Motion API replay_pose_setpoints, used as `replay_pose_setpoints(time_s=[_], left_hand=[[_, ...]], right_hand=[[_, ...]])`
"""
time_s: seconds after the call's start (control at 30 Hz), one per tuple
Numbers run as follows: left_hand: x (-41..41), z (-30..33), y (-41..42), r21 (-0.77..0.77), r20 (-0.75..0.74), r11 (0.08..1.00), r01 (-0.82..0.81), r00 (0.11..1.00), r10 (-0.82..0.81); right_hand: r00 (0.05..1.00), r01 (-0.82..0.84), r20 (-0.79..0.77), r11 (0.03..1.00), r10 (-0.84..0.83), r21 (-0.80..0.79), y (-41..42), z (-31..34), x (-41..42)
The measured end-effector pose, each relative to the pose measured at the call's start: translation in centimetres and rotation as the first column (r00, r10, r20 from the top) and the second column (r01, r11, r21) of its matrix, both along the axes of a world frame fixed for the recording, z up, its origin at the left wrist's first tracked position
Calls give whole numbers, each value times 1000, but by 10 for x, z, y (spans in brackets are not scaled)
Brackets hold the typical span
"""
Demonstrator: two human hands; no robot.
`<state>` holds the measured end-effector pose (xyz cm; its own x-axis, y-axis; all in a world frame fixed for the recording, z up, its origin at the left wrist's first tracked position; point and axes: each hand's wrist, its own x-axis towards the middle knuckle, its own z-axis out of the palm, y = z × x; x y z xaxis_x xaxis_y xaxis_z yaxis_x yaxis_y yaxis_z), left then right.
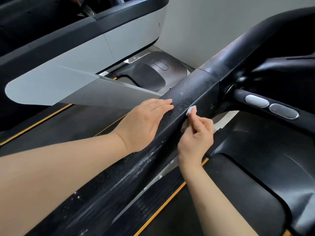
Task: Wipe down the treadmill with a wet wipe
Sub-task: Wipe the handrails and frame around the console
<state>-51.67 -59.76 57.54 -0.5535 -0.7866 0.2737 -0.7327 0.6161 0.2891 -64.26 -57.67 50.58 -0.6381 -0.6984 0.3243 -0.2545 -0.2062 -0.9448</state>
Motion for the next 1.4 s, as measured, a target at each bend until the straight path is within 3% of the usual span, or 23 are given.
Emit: replay_pose_setpoints(time_s=[0.2, 0.47, 0.57, 0.67, 0.77, 0.97, 1.17, 1.4], left_hand=[[-1, 1, -2, -12, 17, 1000, 9, 1000, -8], [18, 12, 10, 39, -13, 997, 69, 998, -69], [47, 15, 29, -1, 2, 990, 140, 990, -140], [70, 7, 54, -46, 62, 978, 203, 978, -200], [75, -7, 67, -31, 52, 977, 209, 977, -208], [76, -16, 60, -72, -20, 969, 235, 971, -237], [76, -16, 59, -45, -66, 973, 228, 971, -231], [77, -16, 57, -27, -59, 974, 224, 973, -225]], right_hand=[[998, -24, 53, 999, 22, 39, 45, -14, 40], [986, -148, -82, 989, 145, -25, 156, -47, 132], [998, -64, 3, 998, 64, -20, 135, -35, 121], [989, 75, 117, 992, -87, 104, 79, -3, 77], [979, 129, 133, 976, -153, 176, 57, 10, 57], [999, 3, 33, 998, -5, 59, 141, -17, 137], [987, 115, 96, 982, -130, 151, 70, 0, 71], [997, -73, -6, 997, 73, -11, 146, -14, 138]])
